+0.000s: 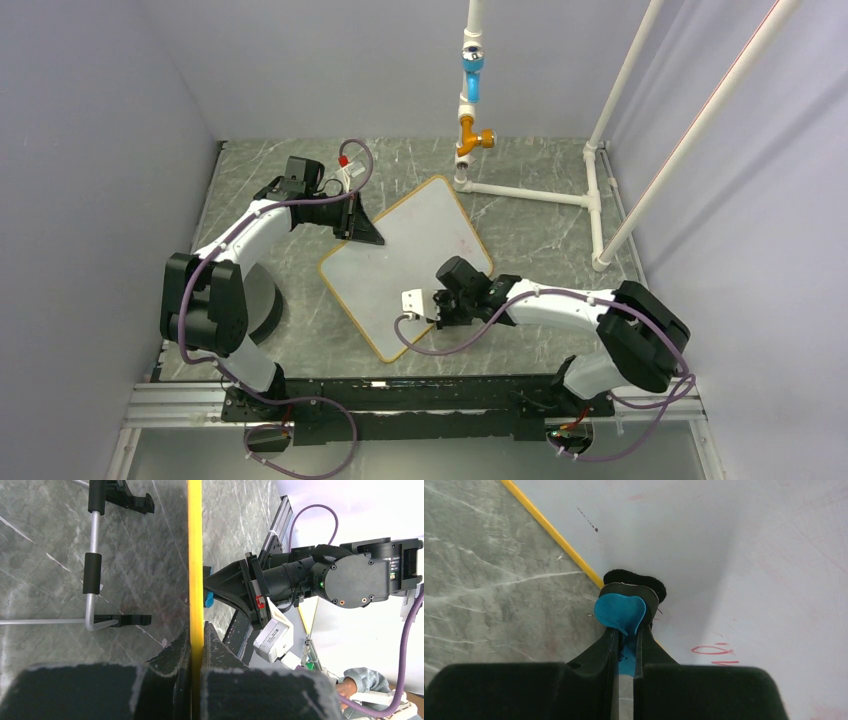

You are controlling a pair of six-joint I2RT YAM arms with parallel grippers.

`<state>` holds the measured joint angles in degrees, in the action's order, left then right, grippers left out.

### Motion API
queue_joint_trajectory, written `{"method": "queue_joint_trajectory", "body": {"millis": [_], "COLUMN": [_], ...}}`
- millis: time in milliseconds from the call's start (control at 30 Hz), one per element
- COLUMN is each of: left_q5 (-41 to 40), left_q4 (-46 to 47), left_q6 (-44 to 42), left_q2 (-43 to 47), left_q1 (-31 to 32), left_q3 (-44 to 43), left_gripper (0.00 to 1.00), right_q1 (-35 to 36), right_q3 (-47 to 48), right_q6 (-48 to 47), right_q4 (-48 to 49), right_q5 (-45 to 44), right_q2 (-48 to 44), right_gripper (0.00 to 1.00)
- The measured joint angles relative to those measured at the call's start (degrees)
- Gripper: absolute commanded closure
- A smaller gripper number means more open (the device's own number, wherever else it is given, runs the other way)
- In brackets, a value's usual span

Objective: Erase the whiteboard
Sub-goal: Erase the whiteboard at the center of the board.

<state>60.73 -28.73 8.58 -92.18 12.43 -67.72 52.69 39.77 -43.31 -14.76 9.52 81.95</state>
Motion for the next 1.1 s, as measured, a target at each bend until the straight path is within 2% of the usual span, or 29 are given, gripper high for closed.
{"method": "queue_joint_trajectory", "body": {"millis": [367,533,667,733,1000,1100], "left_q5": [-0.63,-0.52,0.26,0.48,-0.68,-0.87], "left_q4": [0.31,0.13,0.2,0.17,0.37,0.37], "left_q6": [0.57,0.39,-0.11,-0.39,0.55,0.7], "left_q2": [0.17,0.2,0.22,0.22,0.22,0.22], "left_q1": [-0.09,-0.07,0.28,0.46,0.17,0.17], "left_q3": [0.0,0.0,0.0,0.0,0.0,0.0], "left_gripper": [1.0,1.0,1.0,1.0,1.0,1.0], "right_q1": [-8.5,-4.72,2.4,2.86,-6.78,-8.41], "right_q3": [0.13,0.24,1.27,1.57,1.66,1.68], "right_q6": [2.01,1.44,0.9,0.92,2.08,2.45], "right_q4": [0.68,-0.24,-1.18,-1.27,-1.14,-1.2], "right_q5": [-4.52,-2.8,0.7,0.98,-1.68,-3.26], "right_q2": [-0.87,-0.9,0.15,0.55,0.31,0.22], "right_gripper": [1.0,1.0,1.0,1.0,1.0,1.0]}}
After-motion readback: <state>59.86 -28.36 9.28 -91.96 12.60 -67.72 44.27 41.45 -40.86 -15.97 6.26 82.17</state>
